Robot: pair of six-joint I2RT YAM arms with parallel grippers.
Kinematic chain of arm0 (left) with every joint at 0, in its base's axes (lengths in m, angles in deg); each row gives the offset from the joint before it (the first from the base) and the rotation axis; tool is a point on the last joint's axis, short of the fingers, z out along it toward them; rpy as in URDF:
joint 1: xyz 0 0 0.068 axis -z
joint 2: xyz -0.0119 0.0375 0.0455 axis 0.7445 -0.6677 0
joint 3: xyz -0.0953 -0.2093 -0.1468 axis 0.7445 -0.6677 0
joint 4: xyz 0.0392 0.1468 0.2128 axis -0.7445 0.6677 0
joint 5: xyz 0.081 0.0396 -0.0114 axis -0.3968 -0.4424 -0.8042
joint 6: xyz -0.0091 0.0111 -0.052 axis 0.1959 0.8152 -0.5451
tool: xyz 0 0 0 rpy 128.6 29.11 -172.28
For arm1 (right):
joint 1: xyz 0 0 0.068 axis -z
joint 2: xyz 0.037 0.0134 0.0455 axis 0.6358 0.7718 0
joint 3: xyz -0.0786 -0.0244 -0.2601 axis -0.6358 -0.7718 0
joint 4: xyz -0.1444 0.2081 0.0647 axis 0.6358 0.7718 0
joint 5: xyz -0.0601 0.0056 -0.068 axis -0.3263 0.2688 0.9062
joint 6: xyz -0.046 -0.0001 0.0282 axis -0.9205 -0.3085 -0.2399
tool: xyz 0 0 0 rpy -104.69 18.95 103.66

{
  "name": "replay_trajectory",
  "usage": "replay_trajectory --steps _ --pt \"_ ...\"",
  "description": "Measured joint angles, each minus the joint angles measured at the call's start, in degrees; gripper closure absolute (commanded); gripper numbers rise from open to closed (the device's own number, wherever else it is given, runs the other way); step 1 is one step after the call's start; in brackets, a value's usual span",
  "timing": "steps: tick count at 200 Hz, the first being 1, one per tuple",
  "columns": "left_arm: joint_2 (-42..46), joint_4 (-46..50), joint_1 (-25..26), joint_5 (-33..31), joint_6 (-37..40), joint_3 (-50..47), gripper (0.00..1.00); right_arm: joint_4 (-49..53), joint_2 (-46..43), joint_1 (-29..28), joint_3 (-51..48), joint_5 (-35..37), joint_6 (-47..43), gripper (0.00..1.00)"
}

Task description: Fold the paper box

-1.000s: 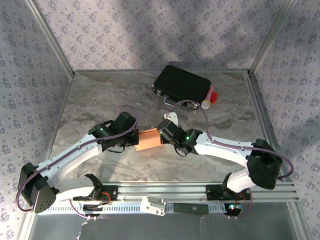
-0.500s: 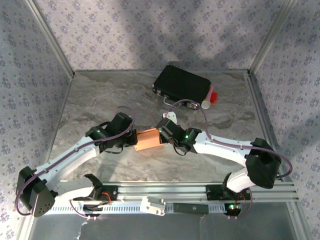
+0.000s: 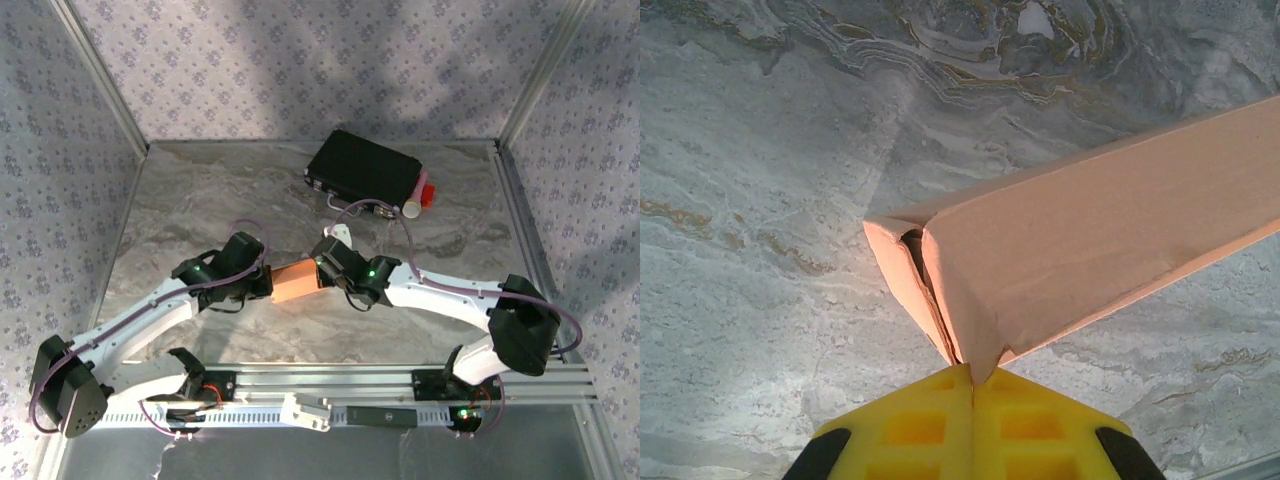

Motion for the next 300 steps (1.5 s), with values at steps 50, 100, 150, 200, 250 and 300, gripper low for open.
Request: replay_trajectory --steps 50,100,150,200,250,300 --pt "0.66 0.07 0.11 -0.02 0.0 -0.35 0.98 0.07 0.31 -0.92 0.0 1.05 -0.48 1.0" --pt "0.63 0.2 1.64 -1.49 -0.02 -0.37 1.0 0.68 0.0 -1.27 0.0 1.64 -0.42 0.84" --pt "-1.2 1.4 4.76 -5.22 -0.15 0.13 1.0 2.05 -3.54 -1.27 -0.39 -0.76 3.17 0.59" --pt "-1.66 1.73 6.6 -8.02 -1.16 0.46 1.0 1.7 -10.71 -0.46 -3.82 -3.37 9.49 0.37" --pt "-1.95 1.81 7.17 -9.11 -1.57 0.68 1.0 -2.69 -19.82 0.2 -11.58 -4.9 29.73 0.12" --pt "-2.82 1.99 7.54 -9.49 -1.57 1.33 1.0 -14.23 -16.41 0.44 -16.41 -10.36 48.59 0.11"
